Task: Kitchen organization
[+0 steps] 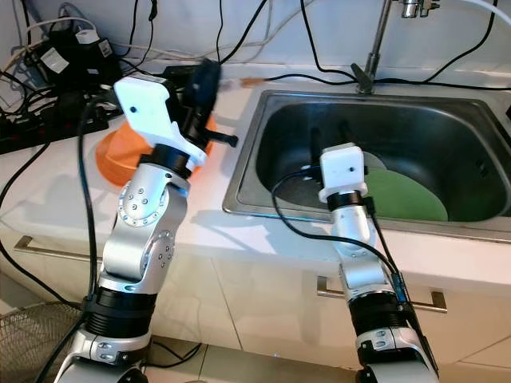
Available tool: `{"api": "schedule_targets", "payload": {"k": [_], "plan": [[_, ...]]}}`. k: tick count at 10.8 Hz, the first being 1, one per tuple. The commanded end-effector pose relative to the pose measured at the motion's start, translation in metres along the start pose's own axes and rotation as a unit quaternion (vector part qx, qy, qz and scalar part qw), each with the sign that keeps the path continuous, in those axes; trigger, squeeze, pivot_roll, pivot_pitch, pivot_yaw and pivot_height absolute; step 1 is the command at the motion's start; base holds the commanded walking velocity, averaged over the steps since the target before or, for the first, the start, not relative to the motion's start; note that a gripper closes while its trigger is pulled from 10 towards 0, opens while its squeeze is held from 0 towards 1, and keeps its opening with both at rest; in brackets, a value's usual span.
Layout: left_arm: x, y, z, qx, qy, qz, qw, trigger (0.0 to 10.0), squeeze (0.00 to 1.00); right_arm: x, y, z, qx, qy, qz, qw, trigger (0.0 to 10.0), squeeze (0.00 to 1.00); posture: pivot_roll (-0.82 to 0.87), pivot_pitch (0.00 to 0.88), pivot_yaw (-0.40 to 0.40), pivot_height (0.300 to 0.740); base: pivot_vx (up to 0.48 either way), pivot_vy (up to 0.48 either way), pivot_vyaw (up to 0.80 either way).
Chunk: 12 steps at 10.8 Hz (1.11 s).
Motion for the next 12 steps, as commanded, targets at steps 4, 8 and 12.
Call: {"api": "schedule_targets", "payload": {"k": [4,8,12], "plan": [[-0.005,-0.002,0.020,-0.058,-0.059,-0.012,0.996,10.0,0.00,0.004,0.001,-0.014,-0.012,0.022,0.001,1.000,10.0,0.00,0.07,0.000,0.078,0.740,0.000,0.000,0.00],[-0.011,-0.003,0.034,-0.090,-0.100,-0.020,0.991,10.0,0.00,0.002,-0.001,-0.020,-0.009,0.027,0.001,1.000,10.0,0.00,0.07,0.000,0.088,0.740,0.000,0.000,0.00],[-0.014,-0.008,0.044,-0.091,-0.132,-0.037,0.986,10.0,0.00,0.003,0.002,-0.030,-0.003,0.037,0.008,0.999,10.0,0.00,0.06,0.000,0.097,0.740,0.000,0.000,0.00]]}}
Point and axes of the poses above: a point about 5 cm out from each wrist's last joint towards the gripper, its own x axis pointing out of the wrist towards the gripper, its own y axis along the axis of the wrist's last joint, z = x × y, the point moved 5 cm from there along x, pointing out of the wrist towards the gripper, and after that the axes turned 12 degrees about x, right-handed, at the moved point
